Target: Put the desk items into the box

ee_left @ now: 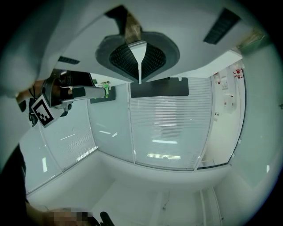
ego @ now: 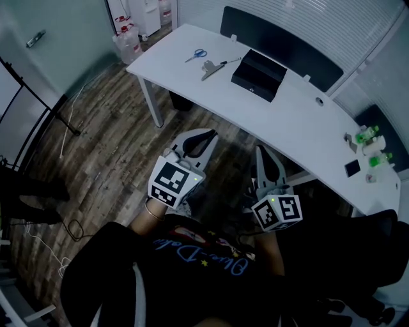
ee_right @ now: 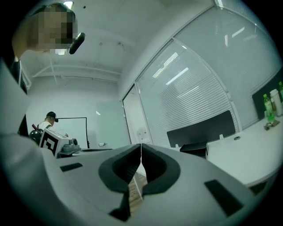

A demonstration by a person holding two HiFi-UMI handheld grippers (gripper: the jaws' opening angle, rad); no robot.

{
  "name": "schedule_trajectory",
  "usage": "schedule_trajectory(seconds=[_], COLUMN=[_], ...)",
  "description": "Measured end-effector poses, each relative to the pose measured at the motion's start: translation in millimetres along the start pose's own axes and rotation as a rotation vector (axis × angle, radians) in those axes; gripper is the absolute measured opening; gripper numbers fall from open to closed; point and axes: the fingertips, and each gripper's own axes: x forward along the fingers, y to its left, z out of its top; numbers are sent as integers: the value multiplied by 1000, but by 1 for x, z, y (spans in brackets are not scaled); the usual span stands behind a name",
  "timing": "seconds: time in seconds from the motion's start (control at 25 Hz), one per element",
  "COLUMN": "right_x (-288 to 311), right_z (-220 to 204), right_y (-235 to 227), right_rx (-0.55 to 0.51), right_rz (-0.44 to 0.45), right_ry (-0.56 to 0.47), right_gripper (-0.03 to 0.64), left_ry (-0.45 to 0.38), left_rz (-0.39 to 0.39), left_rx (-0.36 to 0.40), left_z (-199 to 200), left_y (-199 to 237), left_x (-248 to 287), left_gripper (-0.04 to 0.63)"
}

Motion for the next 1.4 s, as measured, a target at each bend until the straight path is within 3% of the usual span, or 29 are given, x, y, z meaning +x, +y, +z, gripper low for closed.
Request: schedule_trajectory(seconds=[1.4], right_x=[141], right_z=[-10], right_y=[-48], right_rx=[-23], right_rz=[-71], right_ry=[42], right_gripper=[11], left_ry=[8], left_rz=[-48], left_rx=[-31], left_z=[-8], left_y=[122], left_x=[96], left_gripper=[31])
